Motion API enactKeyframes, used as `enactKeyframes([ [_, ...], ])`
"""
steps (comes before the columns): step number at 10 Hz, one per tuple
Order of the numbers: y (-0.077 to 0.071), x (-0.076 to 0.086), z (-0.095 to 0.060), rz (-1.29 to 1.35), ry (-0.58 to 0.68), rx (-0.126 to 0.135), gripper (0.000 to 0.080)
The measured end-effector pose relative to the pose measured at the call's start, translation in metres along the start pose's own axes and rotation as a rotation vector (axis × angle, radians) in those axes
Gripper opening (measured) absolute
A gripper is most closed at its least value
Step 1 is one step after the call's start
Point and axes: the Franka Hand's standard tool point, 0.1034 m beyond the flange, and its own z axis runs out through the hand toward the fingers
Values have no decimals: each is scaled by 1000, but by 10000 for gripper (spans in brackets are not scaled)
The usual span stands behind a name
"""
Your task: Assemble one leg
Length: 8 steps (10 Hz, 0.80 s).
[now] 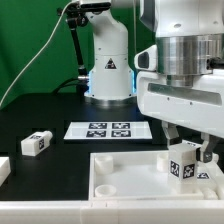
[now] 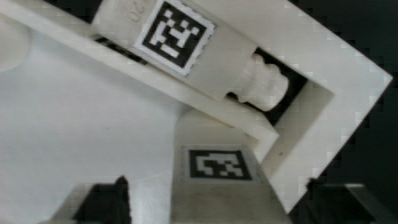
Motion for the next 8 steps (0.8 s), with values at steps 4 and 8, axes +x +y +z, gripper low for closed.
enactKeyframes([
  [4, 4, 7, 3, -488, 6, -6, 646],
  [8, 6, 10, 3, -877, 7, -11, 649],
])
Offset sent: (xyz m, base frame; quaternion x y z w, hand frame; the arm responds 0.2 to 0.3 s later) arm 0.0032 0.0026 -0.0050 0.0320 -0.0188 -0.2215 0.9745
